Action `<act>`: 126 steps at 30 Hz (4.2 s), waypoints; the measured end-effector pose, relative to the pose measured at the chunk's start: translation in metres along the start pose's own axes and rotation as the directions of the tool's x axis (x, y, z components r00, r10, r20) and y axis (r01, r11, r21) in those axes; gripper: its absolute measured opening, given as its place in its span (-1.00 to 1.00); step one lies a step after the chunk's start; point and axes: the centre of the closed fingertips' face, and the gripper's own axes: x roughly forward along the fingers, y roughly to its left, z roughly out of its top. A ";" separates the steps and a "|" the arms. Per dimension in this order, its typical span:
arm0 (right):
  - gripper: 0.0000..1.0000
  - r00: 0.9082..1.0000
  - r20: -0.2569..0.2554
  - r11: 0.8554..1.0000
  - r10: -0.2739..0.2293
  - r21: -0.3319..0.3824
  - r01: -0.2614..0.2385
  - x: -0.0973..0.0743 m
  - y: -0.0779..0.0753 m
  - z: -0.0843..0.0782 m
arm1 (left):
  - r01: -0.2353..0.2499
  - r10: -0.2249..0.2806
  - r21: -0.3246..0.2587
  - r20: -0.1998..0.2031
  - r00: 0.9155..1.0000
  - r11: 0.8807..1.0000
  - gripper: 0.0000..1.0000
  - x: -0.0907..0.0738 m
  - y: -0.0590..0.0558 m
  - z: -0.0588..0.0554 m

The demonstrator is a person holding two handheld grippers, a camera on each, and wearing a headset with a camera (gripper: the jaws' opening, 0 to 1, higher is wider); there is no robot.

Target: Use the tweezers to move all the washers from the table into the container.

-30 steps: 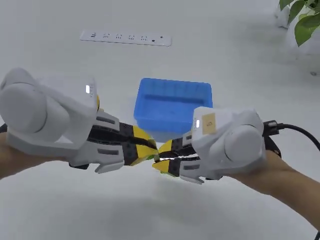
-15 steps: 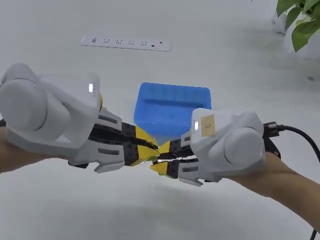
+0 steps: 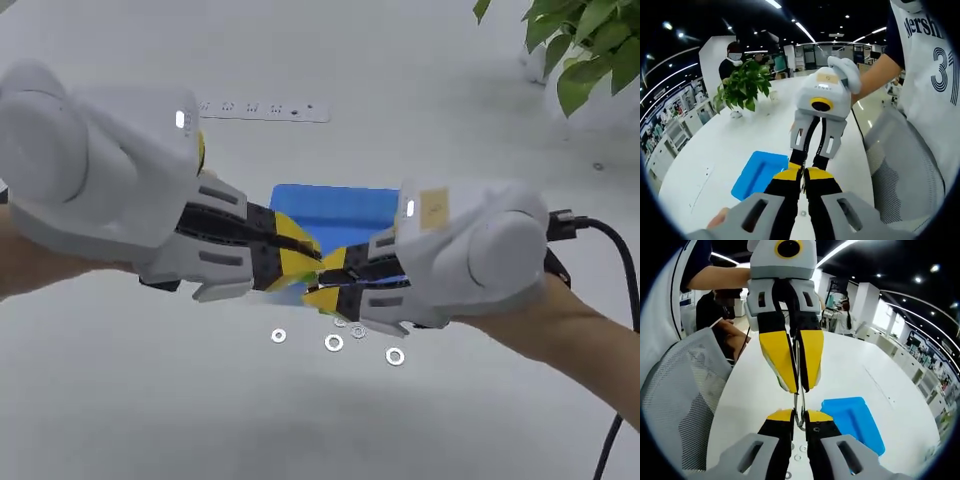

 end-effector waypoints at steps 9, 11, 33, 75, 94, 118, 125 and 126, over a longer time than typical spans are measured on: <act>-0.81 0.999 0.000 0.999 -0.041 -0.029 0.041 -0.010 -0.025 0.013 | -0.010 0.008 0.035 0.033 0.999 0.999 -0.85 -0.003 0.019 0.019; -0.81 0.999 -0.008 0.998 -0.045 -0.051 0.045 -0.011 -0.032 0.016 | -0.012 0.011 0.040 0.041 0.999 0.999 -0.85 -0.004 0.024 0.023; -0.81 0.999 -0.044 0.999 -0.021 -0.051 0.018 0.015 -0.091 -0.013 | -0.029 0.029 -0.007 0.045 0.999 1.000 -0.85 0.027 0.092 -0.004; -0.72 0.991 -0.122 0.997 0.054 0.054 -0.047 0.048 -0.092 -0.079 | 0.023 -0.023 -0.128 0.002 1.000 0.992 -0.85 0.073 0.098 -0.054; -0.79 0.998 -0.032 0.997 0.060 -0.040 -0.061 0.012 -0.065 -0.014 | 0.024 -0.024 0.007 -0.003 1.000 1.000 -0.85 0.023 0.060 0.001; -0.80 0.991 -0.014 0.989 0.129 -0.064 -0.130 0.032 0.033 0.011 | 0.022 -0.022 -0.009 0.016 1.000 1.000 -0.85 -0.022 -0.027 -0.021; -0.79 0.989 -0.032 0.988 0.145 -0.045 -0.147 0.042 0.042 0.002 | 0.011 -0.010 -0.074 0.014 1.000 0.997 -0.85 -0.019 -0.031 -0.038; -0.79 0.988 -0.033 0.988 0.148 -0.039 -0.149 0.043 0.042 0.000 | 0.011 -0.010 -0.081 0.015 1.000 0.997 -0.84 -0.019 -0.030 -0.040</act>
